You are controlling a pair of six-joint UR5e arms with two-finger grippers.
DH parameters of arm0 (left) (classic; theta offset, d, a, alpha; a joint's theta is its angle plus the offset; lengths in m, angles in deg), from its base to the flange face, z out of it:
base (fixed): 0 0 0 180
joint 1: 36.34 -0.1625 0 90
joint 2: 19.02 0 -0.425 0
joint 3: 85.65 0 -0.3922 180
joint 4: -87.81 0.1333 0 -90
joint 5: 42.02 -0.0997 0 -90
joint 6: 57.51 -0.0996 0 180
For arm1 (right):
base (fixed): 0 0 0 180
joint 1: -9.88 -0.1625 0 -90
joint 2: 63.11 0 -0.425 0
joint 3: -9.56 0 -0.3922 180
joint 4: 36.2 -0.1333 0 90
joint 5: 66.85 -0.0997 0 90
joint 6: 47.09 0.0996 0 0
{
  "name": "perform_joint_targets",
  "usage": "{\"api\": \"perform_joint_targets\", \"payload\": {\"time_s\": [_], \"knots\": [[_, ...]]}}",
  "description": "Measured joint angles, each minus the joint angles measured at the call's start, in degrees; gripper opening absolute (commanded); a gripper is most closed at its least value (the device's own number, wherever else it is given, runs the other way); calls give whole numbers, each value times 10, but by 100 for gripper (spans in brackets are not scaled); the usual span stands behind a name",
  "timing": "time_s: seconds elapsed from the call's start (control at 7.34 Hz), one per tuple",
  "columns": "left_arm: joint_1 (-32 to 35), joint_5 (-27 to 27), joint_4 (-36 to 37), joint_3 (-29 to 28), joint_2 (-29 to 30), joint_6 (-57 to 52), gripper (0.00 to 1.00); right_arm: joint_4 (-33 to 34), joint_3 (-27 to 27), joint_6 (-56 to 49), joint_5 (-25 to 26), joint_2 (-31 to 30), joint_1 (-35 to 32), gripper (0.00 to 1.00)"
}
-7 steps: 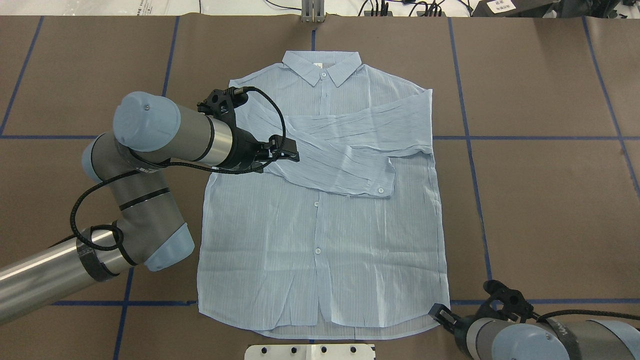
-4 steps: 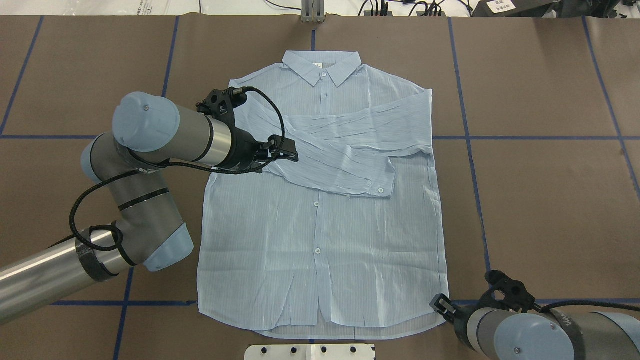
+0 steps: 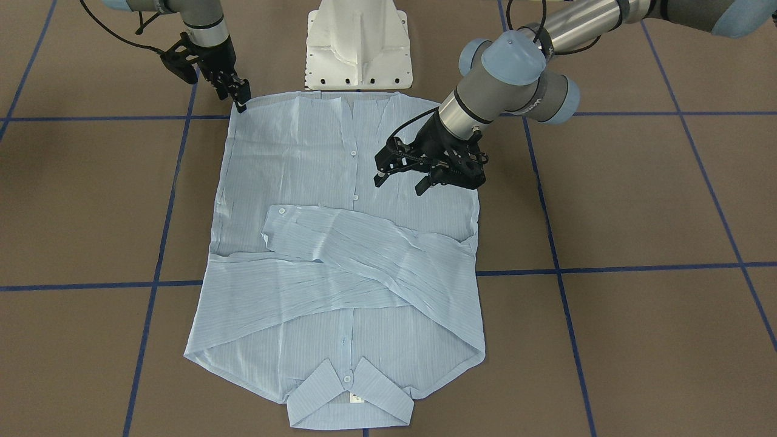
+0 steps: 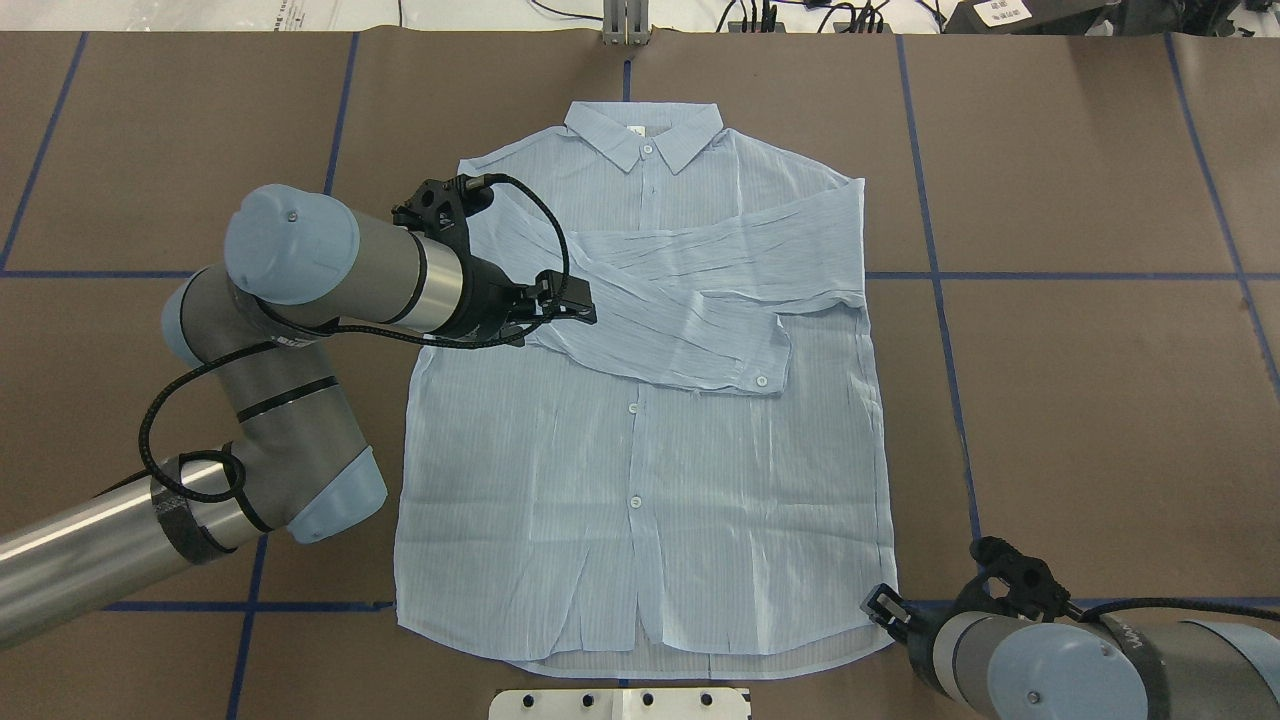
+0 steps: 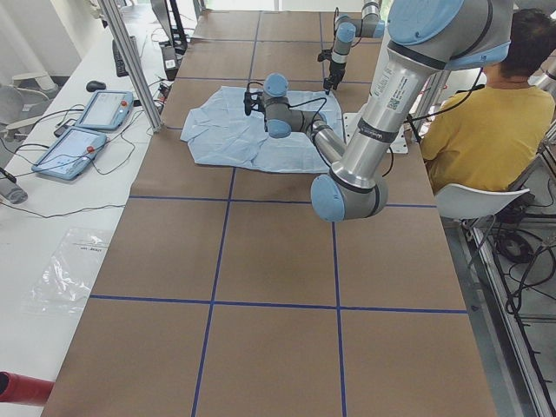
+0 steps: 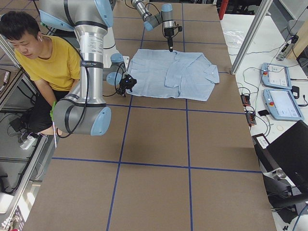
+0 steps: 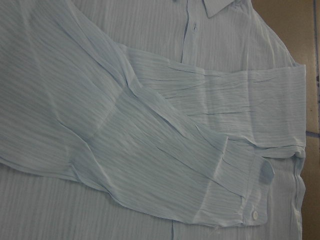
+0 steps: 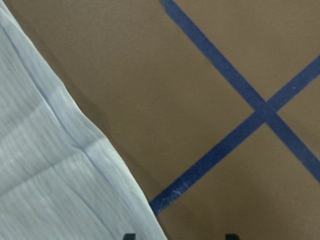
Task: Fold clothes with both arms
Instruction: 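Move the left gripper to the hem corner nearest the robot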
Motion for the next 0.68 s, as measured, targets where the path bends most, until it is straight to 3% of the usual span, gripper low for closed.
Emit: {"api": "perform_joint_targets", "payload": {"time_s": [0.27, 0.68], "knots": [[0, 0, 0, 0, 0, 0, 98, 0, 0, 0, 0, 1, 1, 0], [0, -2, 0, 4, -4, 6, 98, -1, 4, 0, -1, 1, -1, 0]]}}
